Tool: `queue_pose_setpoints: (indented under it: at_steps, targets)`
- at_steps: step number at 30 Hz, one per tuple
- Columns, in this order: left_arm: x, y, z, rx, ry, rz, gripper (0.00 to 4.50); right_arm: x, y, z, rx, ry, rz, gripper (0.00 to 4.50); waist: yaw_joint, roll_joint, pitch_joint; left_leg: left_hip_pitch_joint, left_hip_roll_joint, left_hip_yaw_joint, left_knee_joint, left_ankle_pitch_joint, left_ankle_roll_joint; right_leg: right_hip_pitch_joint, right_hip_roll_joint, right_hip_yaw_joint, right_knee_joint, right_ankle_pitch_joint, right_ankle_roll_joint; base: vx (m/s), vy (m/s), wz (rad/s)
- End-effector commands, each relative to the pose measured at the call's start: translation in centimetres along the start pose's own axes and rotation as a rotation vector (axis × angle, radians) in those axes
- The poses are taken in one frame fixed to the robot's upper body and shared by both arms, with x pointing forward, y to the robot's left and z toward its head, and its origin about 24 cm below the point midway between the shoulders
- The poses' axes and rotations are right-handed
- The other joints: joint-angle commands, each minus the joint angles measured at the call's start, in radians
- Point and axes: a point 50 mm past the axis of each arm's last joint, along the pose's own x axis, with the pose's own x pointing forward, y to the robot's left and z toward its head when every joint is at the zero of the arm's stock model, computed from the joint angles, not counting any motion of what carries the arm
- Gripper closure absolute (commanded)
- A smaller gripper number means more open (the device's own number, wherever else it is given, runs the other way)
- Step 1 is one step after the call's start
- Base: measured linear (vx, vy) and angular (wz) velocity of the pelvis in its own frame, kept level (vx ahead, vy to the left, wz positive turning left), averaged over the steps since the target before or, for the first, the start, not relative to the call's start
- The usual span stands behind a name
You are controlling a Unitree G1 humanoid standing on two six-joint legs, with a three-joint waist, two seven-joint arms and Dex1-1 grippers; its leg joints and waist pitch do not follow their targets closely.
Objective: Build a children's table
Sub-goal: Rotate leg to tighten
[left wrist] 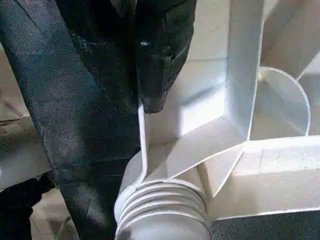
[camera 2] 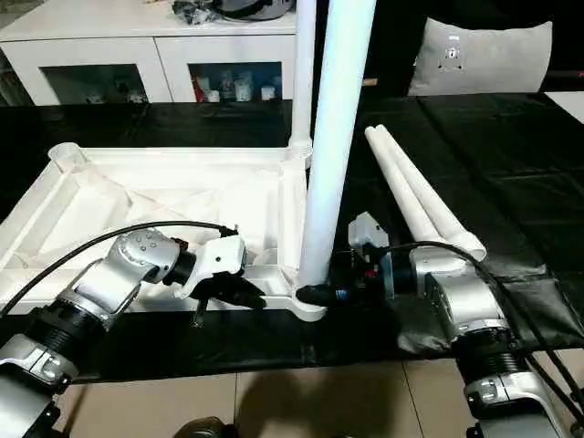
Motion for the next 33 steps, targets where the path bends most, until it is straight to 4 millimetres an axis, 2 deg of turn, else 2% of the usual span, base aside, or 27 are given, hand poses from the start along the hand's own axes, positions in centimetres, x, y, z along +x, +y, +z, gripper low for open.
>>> queue_pose_setpoints:
  at_steps: [1,8,11,12,14,15,16,18,19,20,21,22,23,24,26,27,28,32,33]
  targets:
    - [0.2,0.1,0.7,0.028,-0.019,-0.005,4.50,0.6,0.3,0.1,0.011,-0.026,0.043,1.80,-0.004,-0.021,-0.076,0.021,0.059,-0.016,-0.073,-0.240,0.075,0.046,-0.070,0.048,-0.063,-0.361,-0.183,0.000,0.000,0.00]
    - [0.8,0.2,1.1,-0.023,-0.059,0.047,4.50,2.0,0.6,0.0,0.077,-0.088,0.041,2.30,-0.004,-0.020,-0.076,0.021,0.060,-0.016,-0.075,-0.239,0.071,0.047,-0.069,0.048,-0.061,-0.355,-0.186,0.000,0.000,0.00]
    - [1.6,0.8,1.7,-0.085,-0.054,0.163,4.50,3.5,-0.5,0.0,0.148,-0.088,-0.115,2.38,-0.012,-0.018,-0.069,0.024,0.057,-0.019,-0.080,-0.279,0.050,0.043,-0.070,0.047,-0.070,-0.426,-0.171,0.000,0.000,0.00]
    - [2.0,1.2,2.4,-0.126,-0.067,0.247,4.50,4.4,-1.4,0.3,0.137,-0.082,-0.252,2.38,-0.019,-0.019,-0.066,0.028,0.053,-0.021,-0.079,-0.312,0.034,0.043,-0.071,0.042,-0.078,-0.491,-0.152,0.000,0.000,0.00]
    - [2.4,1.5,2.9,-0.167,-0.080,0.302,4.50,5.0,-2.1,0.5,0.148,-0.090,-0.351,2.40,-0.034,-0.022,-0.061,0.031,0.050,-0.024,-0.080,-0.339,0.006,0.038,-0.073,0.038,-0.086,-0.562,-0.122,0.000,0.000,0.00]
    - [3.1,1.8,3.6,-0.218,-0.100,0.365,4.50,5.7,-2.9,0.6,0.185,-0.094,-0.470,2.42,-0.045,-0.023,-0.062,0.028,0.044,-0.029,-0.079,-0.356,0.002,0.044,-0.074,0.029,-0.093,-0.605,-0.097,0.000,0.000,0.00]
    - [3.2,1.9,3.8,-0.226,-0.102,0.374,4.50,5.9,-3.0,0.6,0.193,-0.093,-0.491,2.43,-0.061,-0.020,-0.061,0.027,0.045,-0.030,-0.080,-0.363,0.000,0.042,-0.071,0.029,-0.096,-0.604,-0.089,0.000,0.000,0.00]
    - [4.1,2.1,4.6,-0.257,-0.116,0.434,4.50,6.8,-3.7,0.6,0.235,-0.087,-0.601,2.45,-0.076,-0.022,-0.062,0.024,0.041,-0.032,-0.079,-0.378,0.010,0.045,-0.069,0.024,-0.101,-0.601,-0.078,0.000,0.000,0.00]
    - [4.4,2.2,4.9,-0.270,-0.121,0.457,4.50,7.1,-4.0,0.7,0.255,-0.085,-0.652,2.45,-0.080,-0.022,-0.064,0.024,0.042,-0.031,-0.079,-0.375,0.012,0.043,-0.069,0.027,-0.101,-0.589,-0.080,0.000,0.000,0.00]
    - [4.9,2.5,5.4,-0.290,-0.127,0.517,4.50,7.9,-4.5,0.6,0.255,-0.061,-0.734,2.45,-0.092,-0.021,-0.064,0.022,0.039,-0.030,-0.077,-0.366,0.013,0.040,-0.066,0.027,-0.100,-0.569,-0.092,0.000,0.000,0.00]
    - [5.0,2.7,5.5,-0.298,-0.123,0.547,4.50,8.1,-4.5,0.7,0.231,-0.049,-0.751,2.45,-0.103,-0.024,-0.065,0.018,0.037,-0.029,-0.075,-0.362,0.018,0.042,-0.065,0.025,-0.100,-0.561,-0.097,0.000,0.000,0.00]
    - [5.0,2.8,5.5,-0.301,-0.121,0.565,4.50,8.3,-4.5,0.8,0.213,-0.063,-0.743,1.92,-0.102,-0.025,-0.066,0.027,0.032,-0.025,-0.069,-0.366,0.030,0.035,-0.067,0.024,-0.109,-0.580,-0.089,0.000,0.000,0.00]
    - [5.0,2.9,5.5,-0.298,-0.119,0.571,4.50,8.4,-4.5,0.8,0.222,-0.086,-0.745,1.79,-0.102,-0.026,-0.066,0.028,0.031,-0.023,-0.067,-0.362,0.039,0.034,-0.067,0.026,-0.111,-0.582,-0.087,0.000,0.000,0.00]
    - [5.0,2.9,5.5,-0.298,-0.116,0.575,4.50,8.5,-4.5,0.9,0.236,-0.103,-0.754,1.79,-0.100,-0.026,-0.066,0.023,0.031,-0.023,-0.069,-0.343,0.053,0.037,-0.067,0.027,-0.110,-0.572,-0.088,0.000,0.000,0.00]
    - [4.6,2.9,5.3,-0.257,-0.093,0.578,4.50,8.4,-4.5,1.3,0.257,-0.177,-0.759,1.59,-0.096,-0.022,-0.070,0.020,0.037,-0.025,-0.073,-0.318,0.062,0.039,-0.066,0.031,-0.103,-0.521,-0.097,0.000,0.000,0.00]
    - [4.2,2.9,4.9,-0.240,-0.076,0.578,4.50,8.1,-4.4,1.4,0.227,-0.181,-0.741,1.43,-0.095,-0.021,-0.072,0.015,0.041,-0.025,-0.076,-0.301,0.064,0.042,-0.062,0.033,-0.094,-0.465,-0.113,0.000,0.000,0.00]
    - [4.1,2.8,4.6,-0.232,-0.063,0.575,4.50,7.9,-4.3,1.4,0.215,-0.192,-0.719,1.43,-0.091,-0.017,-0.074,0.016,0.045,-0.024,-0.077,-0.288,0.067,0.043,-0.061,0.036,-0.086,-0.408,-0.131,0.000,0.000,0.00]
    - [3.6,2.6,3.7,-0.221,-0.045,0.561,4.50,6.7,-3.9,1.3,0.163,-0.202,-0.669,1.03,-0.079,-0.017,-0.077,0.013,0.047,-0.022,-0.076,-0.247,0.079,0.051,-0.062,0.040,-0.071,-0.301,-0.174,0.000,0.000,0.00]
    - [3.4,2.4,3.3,-0.223,-0.045,0.545,4.50,5.9,-3.8,1.2,0.129,-0.199,-0.657,0.95,-0.075,-0.017,-0.077,0.013,0.048,-0.020,-0.075,-0.239,0.082,0.051,-0.062,0.041,-0.069,-0.286,-0.183,0.000,0.000,0.00]
